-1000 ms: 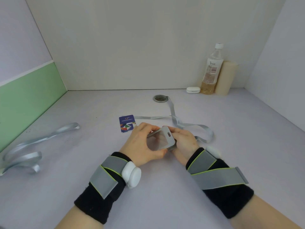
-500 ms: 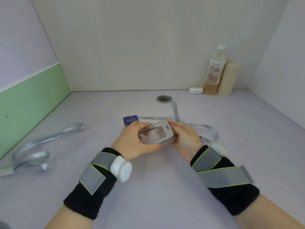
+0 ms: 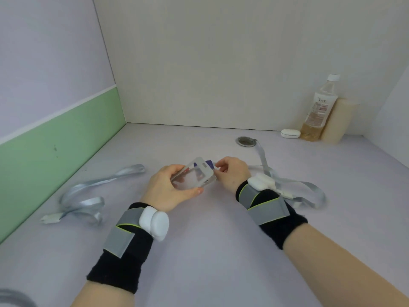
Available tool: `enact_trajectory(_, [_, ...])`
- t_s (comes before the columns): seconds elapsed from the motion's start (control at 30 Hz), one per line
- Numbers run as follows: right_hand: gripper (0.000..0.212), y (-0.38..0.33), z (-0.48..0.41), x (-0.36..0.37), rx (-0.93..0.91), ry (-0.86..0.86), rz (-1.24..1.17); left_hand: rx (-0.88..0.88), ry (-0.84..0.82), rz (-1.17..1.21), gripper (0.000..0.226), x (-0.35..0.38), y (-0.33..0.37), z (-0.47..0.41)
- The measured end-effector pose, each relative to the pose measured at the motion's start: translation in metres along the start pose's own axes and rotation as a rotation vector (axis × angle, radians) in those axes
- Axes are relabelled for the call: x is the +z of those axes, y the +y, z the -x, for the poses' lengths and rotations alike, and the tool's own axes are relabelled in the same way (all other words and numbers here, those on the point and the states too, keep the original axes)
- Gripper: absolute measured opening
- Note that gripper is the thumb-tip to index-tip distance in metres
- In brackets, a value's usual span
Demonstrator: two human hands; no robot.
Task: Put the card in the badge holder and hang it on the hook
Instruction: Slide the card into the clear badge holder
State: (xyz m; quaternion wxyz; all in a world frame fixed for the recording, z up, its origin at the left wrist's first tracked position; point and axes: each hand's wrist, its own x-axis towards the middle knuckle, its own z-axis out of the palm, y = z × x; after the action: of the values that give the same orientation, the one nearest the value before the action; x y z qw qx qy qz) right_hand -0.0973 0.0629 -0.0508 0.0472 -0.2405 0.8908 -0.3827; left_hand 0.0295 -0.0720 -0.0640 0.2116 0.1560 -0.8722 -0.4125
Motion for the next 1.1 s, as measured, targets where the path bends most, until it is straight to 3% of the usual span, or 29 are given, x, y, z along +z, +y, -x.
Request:
enact_trajectory(0.17, [0.027,-0.005,-0.017,0.025,-0.001,-0.007,0.472,0.032,-0.031,0.022,0.06,0.003,-0.001,-0.001])
enact_trajectory(0.47, [0.027,-0.001,-0.024,0.007,0.101,-0.147,0.429,0.045,-0.036,0.093,0.064,0.003,0.008,0.001])
enact_trajectory(0.67, [0.027,-0.005,-0.008,-0.018,0.19,-0.387,0.452,0.061,-0.071,0.112,0.073,0.012,0.017,0.005])
enact_trajectory(0.83, [0.037,0.01,0.007,-0.039,0.16,-0.307,0.218,0.087,-0.098,0.13,0.069,0.028,0.033,0.007])
enact_trajectory(1.0, [0.056,0.023,0.019,-0.065,0.168,-0.3,-0.302,0.103,-0.087,0.118,0.073,0.032,0.046,0.0])
enact_trajectory(1.1, [0.059,0.036,0.021,-0.084,0.149,-0.232,-0.392,0.107,-0.087,0.1,0.074,0.036,0.051,-0.003])
